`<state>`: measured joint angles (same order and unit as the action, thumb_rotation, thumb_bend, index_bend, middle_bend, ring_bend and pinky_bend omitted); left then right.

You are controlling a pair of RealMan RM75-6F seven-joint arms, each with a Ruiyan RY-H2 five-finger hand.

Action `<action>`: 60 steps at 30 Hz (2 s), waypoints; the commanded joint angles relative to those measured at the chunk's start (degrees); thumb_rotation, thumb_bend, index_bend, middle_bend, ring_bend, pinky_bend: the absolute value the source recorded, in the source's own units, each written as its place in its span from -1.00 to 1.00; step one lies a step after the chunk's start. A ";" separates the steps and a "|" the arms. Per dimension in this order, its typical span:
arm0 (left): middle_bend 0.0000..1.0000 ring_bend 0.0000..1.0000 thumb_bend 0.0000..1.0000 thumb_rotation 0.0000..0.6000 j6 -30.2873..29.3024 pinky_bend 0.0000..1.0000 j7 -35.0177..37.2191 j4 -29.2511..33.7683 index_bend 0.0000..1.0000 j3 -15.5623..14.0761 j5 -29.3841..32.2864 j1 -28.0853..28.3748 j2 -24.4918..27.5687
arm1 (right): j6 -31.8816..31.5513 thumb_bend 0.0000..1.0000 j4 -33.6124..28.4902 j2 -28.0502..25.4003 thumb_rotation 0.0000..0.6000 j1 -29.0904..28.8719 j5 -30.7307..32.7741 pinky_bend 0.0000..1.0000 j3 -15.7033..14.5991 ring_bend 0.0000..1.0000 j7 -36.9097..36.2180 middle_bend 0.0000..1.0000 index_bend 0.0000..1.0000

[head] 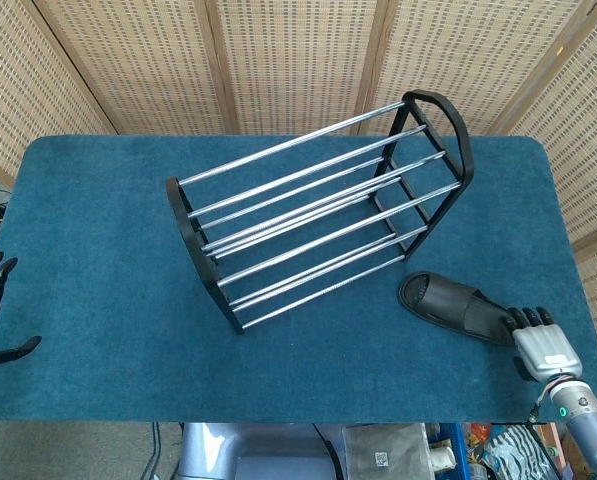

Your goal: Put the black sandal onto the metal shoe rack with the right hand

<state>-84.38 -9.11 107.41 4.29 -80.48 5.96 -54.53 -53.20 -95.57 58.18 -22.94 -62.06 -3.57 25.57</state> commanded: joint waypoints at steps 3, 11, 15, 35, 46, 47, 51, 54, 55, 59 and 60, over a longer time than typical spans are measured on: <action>-1.00 -1.00 -0.80 1.00 0.14 -1.00 0.47 -0.09 -1.00 -0.09 -0.18 -0.02 0.28 | -4.42 -1.00 -1.39 -0.40 1.00 2.00 -5.50 -1.00 3.20 -1.00 -11.30 -1.00 -1.00; -1.00 -1.00 -0.80 1.00 -0.17 -1.00 1.45 -0.22 -1.00 -0.24 -0.70 -0.27 0.67 | 0.86 -1.00 1.80 2.65 1.00 -0.68 -3.28 -1.00 5.71 -1.00 -17.22 -1.00 -1.00; -1.00 -1.00 -0.80 1.00 0.11 -1.00 1.81 -0.37 -1.00 -0.10 -0.35 -0.16 0.85 | 2.96 -1.00 4.86 5.21 1.00 -1.90 0.66 -1.00 7.30 -1.00 -18.29 -1.00 -1.00; -1.00 -1.00 -0.80 1.00 0.88 -1.00 2.07 -0.33 -1.00 0.07 0.34 0.17 1.14 | 6.96 -1.00 14.55 14.55 1.00 -4.65 8.85 -1.00 7.15 -1.00 -15.54 -1.00 -1.00; -1.00 -1.00 -0.80 1.00 1.39 -1.00 1.06 -0.39 -1.00 0.20 1.00 0.53 0.77 | 9.28 -1.00 20.82 16.32 1.00 -5.17 11.55 -1.00 7.37 -1.00 -15.61 -1.00 -1.00; -1.00 -1.00 -0.80 1.00 1.45 -1.00 0.92 -0.36 -1.00 0.20 1.06 0.57 0.71 | 9.44 -1.00 21.56 16.52 1.00 -5.23 11.67 -1.00 7.45 -1.00 -15.67 -1.00 -1.00; -1.00 -1.00 -0.80 1.00 1.69 -1.00 0.19 -0.26 -1.00 0.19 1.28 0.75 0.44 | 10.82 -1.00 23.68 17.14 1.00 -5.47 12.15 -1.00 7.80 -1.00 -16.56 -0.96 -0.99; -1.00 -1.00 -0.80 1.00 1.84 -1.00 -0.24 -0.17 -1.00 0.20 1.47 0.86 0.26 | 11.90 -1.00 25.34 17.66 1.00 -5.72 12.28 -1.00 7.47 -1.00 -16.27 -0.82 -0.88; -1.00 -1.00 -0.80 1.00 1.89 -1.00 -0.38 -0.14 -1.00 0.22 1.55 0.90 0.22 | 12.51 -1.00 25.67 17.74 1.00 -5.79 12.41 -1.00 7.47 -0.96 -16.52 -0.72 -0.77; -1.00 -1.00 -0.80 1.00 2.04 -1.00 -0.74 -0.09 -1.00 0.26 1.86 1.02 0.04 | 13.05 -0.97 26.47 17.76 1.00 -5.83 11.81 -0.89 7.44 -0.49 -16.95 -0.17 -0.22; -1.00 -1.00 -0.80 1.00 2.07 -1.00 -0.80 -0.09 -1.00 0.26 1.89 1.04 0.02 | 13.27 -0.91 26.20 17.52 1.00 -5.80 11.50 -0.79 7.39 -0.37 -17.17 -0.07 -0.12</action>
<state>-82.32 -9.92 107.32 4.55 -78.61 6.99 -54.51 -40.17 -69.22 75.84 -28.74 -50.28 3.89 8.60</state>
